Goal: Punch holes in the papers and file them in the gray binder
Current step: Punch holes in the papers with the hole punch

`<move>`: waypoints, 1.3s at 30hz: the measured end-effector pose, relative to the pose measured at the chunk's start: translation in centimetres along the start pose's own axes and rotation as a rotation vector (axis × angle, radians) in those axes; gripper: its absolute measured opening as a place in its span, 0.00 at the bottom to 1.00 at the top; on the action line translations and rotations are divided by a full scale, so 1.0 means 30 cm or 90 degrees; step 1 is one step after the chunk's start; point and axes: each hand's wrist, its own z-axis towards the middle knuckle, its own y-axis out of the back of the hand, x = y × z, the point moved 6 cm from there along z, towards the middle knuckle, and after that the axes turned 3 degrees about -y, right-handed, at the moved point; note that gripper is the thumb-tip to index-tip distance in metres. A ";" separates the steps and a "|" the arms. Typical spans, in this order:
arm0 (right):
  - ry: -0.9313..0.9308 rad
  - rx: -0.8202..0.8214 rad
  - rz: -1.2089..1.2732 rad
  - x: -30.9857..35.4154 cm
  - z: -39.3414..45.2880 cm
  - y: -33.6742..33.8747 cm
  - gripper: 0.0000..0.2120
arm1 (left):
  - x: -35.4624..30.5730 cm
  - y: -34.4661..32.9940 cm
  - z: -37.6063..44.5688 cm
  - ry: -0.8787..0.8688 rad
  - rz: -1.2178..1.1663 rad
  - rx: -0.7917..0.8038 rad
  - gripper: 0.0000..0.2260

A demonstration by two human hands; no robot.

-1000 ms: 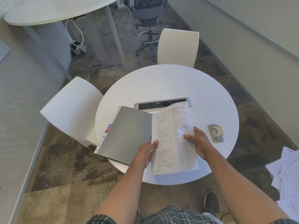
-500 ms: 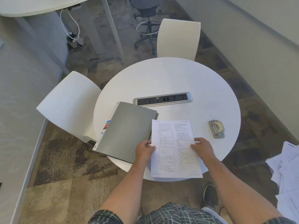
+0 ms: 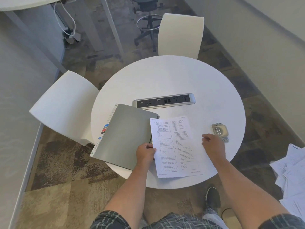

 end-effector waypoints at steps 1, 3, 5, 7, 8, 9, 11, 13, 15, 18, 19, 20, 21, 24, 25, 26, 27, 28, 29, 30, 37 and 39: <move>-0.011 -0.043 -0.001 0.004 0.015 0.031 0.13 | -0.001 -0.005 0.005 0.000 0.002 -0.002 0.06; -0.016 -0.138 -0.016 0.015 0.040 0.096 0.12 | -0.003 -0.014 0.011 0.000 0.006 -0.001 0.05; -0.023 -0.199 -0.022 0.020 0.066 0.150 0.12 | -0.003 -0.021 0.016 -0.002 0.011 0.000 0.05; -0.053 -0.203 -0.053 0.005 0.102 0.176 0.17 | -0.001 -0.021 0.018 0.003 0.011 -0.002 0.05; -0.076 -0.183 -0.078 -0.009 0.120 0.176 0.20 | 0.000 -0.021 0.019 0.006 0.012 -0.002 0.05; -0.100 -0.155 -0.096 -0.027 0.139 0.171 0.22 | 0.001 -0.020 0.022 0.008 0.013 -0.003 0.05; -0.132 -0.098 -0.087 -0.063 0.169 0.151 0.22 | 0.004 -0.020 0.026 0.010 0.014 -0.004 0.05; -0.140 -0.079 -0.041 -0.086 0.181 0.135 0.22 | 0.006 -0.021 0.030 0.011 0.013 -0.002 0.05; -0.151 -0.098 0.000 -0.098 0.180 0.134 0.22 | 0.008 -0.022 0.034 0.009 0.013 0.001 0.05; -0.159 -0.107 0.010 -0.102 0.163 0.132 0.18 | 0.010 -0.024 0.038 0.012 0.016 0.002 0.04; -0.150 -0.106 0.003 -0.100 0.158 0.132 0.16 | 0.011 -0.025 0.039 0.014 0.020 0.002 0.04; -0.138 -0.104 -0.004 -0.095 0.153 0.130 0.15 | 0.012 -0.027 0.040 0.015 0.025 0.002 0.04; -0.126 -0.098 -0.010 -0.090 0.149 0.127 0.14 | 0.014 -0.029 0.041 0.014 0.031 0.003 0.04; -0.112 -0.063 -0.002 -0.079 0.132 0.099 0.12 | 0.016 -0.033 0.043 0.009 0.051 0.009 0.04; -0.114 -0.053 0.013 -0.078 0.125 0.087 0.11 | 0.016 -0.033 0.044 0.007 0.059 0.009 0.04; -0.118 -0.043 0.029 -0.077 0.117 0.075 0.10 | 0.016 -0.034 0.045 0.007 0.066 0.008 0.04; -0.122 -0.035 0.046 -0.076 0.109 0.063 0.09 | 0.016 -0.034 0.046 0.008 0.071 0.007 0.04; -0.123 -0.027 0.060 -0.075 0.101 0.052 0.09 | 0.016 -0.034 0.046 0.008 0.076 0.006 0.04; -0.123 -0.020 0.071 -0.074 0.095 0.043 0.07 | 0.016 -0.034 0.047 0.008 0.079 0.006 0.04; -0.122 -0.015 0.078 -0.073 0.090 0.036 0.06 | 0.016 -0.035 0.048 0.006 0.082 0.007 0.03; -0.117 0.042 0.078 -0.070 0.075 -0.009 0.06 | 0.025 -0.029 0.041 -0.029 0.100 -0.004 0.04; -0.114 0.059 0.073 -0.065 0.073 -0.015 0.06 | 0.029 -0.021 0.042 -0.025 0.098 -0.015 0.05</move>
